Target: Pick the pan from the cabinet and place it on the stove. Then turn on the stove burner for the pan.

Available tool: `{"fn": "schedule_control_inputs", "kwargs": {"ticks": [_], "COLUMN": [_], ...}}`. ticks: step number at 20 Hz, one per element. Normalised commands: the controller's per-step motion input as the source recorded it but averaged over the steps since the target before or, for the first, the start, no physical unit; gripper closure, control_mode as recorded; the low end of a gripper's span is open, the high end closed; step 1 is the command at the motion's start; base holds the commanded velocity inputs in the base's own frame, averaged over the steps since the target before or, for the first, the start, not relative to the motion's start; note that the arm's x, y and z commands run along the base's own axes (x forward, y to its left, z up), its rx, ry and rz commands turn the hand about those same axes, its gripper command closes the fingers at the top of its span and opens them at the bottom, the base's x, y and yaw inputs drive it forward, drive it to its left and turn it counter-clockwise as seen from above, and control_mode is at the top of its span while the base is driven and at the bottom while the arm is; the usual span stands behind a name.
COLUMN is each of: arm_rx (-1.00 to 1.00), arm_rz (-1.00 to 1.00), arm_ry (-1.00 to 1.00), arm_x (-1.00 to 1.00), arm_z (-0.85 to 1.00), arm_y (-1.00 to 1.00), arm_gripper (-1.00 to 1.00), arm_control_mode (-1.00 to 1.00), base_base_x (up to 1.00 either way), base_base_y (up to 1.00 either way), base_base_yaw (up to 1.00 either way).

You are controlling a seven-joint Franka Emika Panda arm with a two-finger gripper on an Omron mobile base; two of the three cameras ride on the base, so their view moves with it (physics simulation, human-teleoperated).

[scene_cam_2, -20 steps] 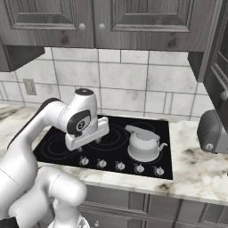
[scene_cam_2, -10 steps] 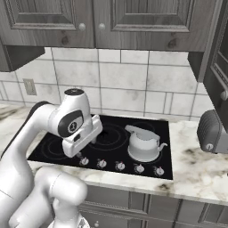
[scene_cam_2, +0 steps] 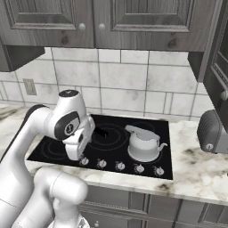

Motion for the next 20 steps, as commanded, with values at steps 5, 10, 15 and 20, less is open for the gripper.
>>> {"fn": "schedule_control_inputs", "kwargs": {"ticks": [5, 10, 15, 20], "arm_rx": [-0.01, -0.01, -0.01, -0.01], "arm_rz": [0.38, 0.39, 0.4, 0.4], "arm_ry": [0.03, 0.05, 0.05, 0.04], "arm_x": [0.04, 0.02, 0.02, 0.02], "arm_z": [0.0, 0.0, 0.0, 0.0], "arm_y": [0.0, 0.0, 0.0, 0.0], "arm_gripper": [-1.0, -1.0, -1.0, -1.0], "arm_control_mode": [-1.0, -1.0, -1.0, -1.0], "base_base_x": [0.0, 0.0, 0.0, 0.0], "base_base_y": [0.0, 0.0, 0.0, 0.0], "base_base_yaw": [0.0, 0.0, 0.0, 0.0]}}
